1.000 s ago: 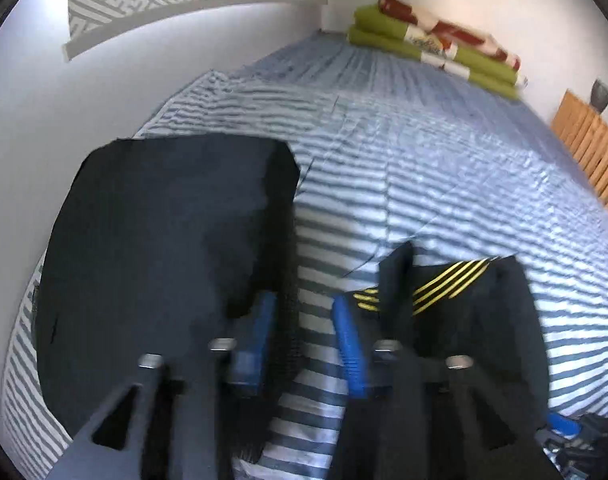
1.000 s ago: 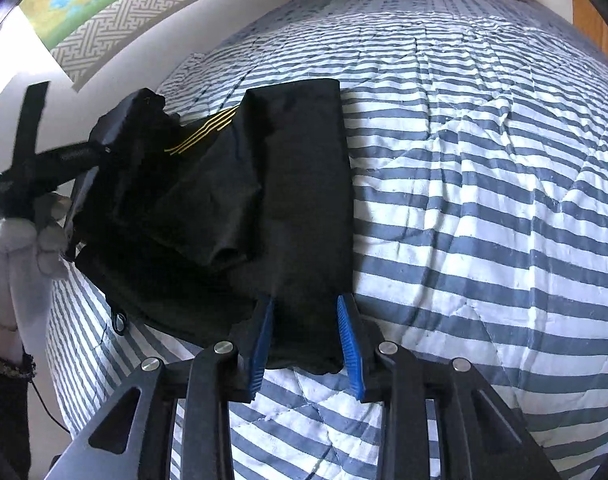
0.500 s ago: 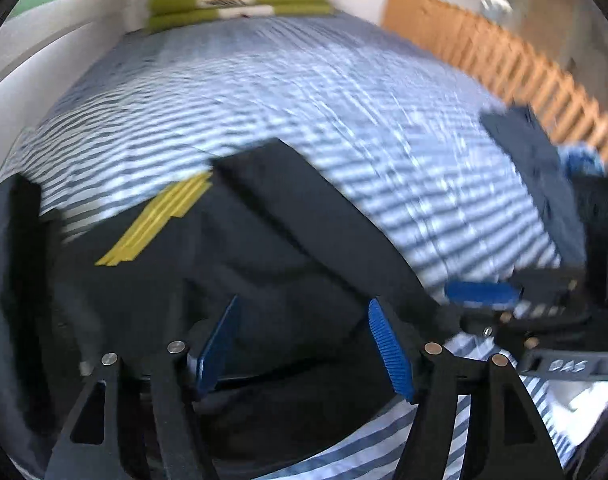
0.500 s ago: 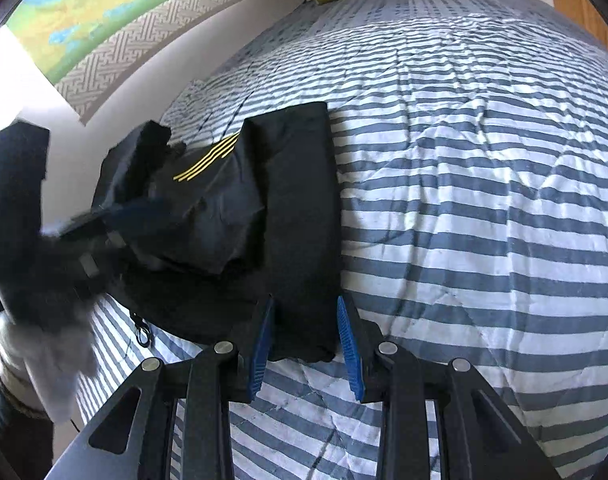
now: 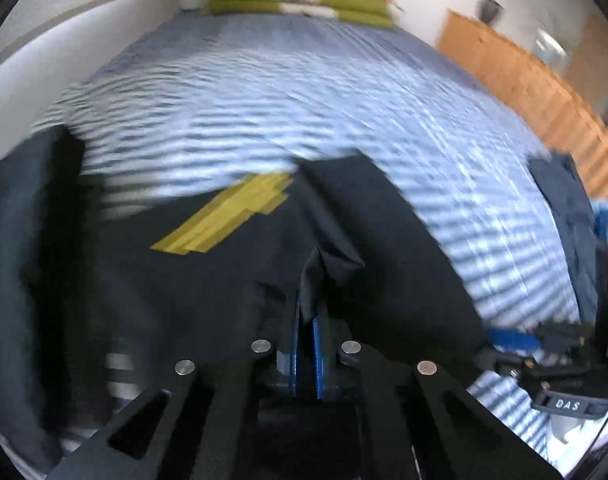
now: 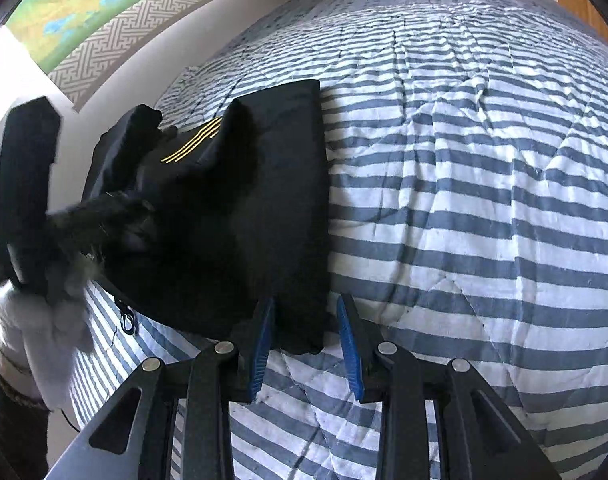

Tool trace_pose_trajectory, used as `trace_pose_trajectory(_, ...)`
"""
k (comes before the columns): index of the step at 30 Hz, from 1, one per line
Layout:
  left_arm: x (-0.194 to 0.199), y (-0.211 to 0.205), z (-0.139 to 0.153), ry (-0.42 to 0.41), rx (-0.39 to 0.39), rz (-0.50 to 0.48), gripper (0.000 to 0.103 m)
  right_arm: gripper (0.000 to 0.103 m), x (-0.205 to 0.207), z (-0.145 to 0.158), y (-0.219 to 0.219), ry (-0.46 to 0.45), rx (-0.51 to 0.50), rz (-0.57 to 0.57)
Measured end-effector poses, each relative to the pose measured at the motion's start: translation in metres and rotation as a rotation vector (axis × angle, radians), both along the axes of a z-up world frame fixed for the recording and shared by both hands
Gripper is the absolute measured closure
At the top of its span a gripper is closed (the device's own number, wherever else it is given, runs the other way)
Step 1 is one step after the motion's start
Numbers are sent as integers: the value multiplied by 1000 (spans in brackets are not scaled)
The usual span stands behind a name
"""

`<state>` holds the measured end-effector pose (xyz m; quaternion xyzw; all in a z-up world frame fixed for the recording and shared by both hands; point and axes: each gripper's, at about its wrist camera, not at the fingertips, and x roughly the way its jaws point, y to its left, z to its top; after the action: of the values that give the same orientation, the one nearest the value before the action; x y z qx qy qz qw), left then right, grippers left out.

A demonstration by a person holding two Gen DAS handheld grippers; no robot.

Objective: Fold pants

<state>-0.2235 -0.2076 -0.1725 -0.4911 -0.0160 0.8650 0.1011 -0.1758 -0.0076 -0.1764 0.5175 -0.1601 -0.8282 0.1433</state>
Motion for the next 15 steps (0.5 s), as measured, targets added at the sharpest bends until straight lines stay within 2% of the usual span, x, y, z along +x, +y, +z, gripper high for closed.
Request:
trace_pose_trajectory(2,-2,-26,7,10,-5,64,98,74,1,0,0,2,6,5)
trace_pose_trajectory(4,-7,-55,11,33,-41,165,97,74,1,1,-2,5,18,11)
trace_pose_trajectory(5,-9,-66,12,44,-65,209,92,74,0,0,-3,5,20,15)
trace_pose_trajectory(6,-11,-78,11,46,-87,258,81,74,0,0,-4,4,21,18)
trace_pose_trajectory(7,-14,-91,10,27,-90,295,50,74,0,0,-4,2,23,19)
trace_pose_trajectory(8,-14,-100,11,26,-66,315,40,74,0,-1,-4,2,24,20)
trace_pose_trajectory(10,-6,-111,21,69,-16,328,40,74,1,0,-4,2,25,20)
trace_pose_trajectory(12,2,-109,27,95,-20,312,40,74,2,0,-5,1,30,25)
trace_pose_trajectory(15,14,-92,28,98,7,215,40,74,2,2,-5,2,35,29)
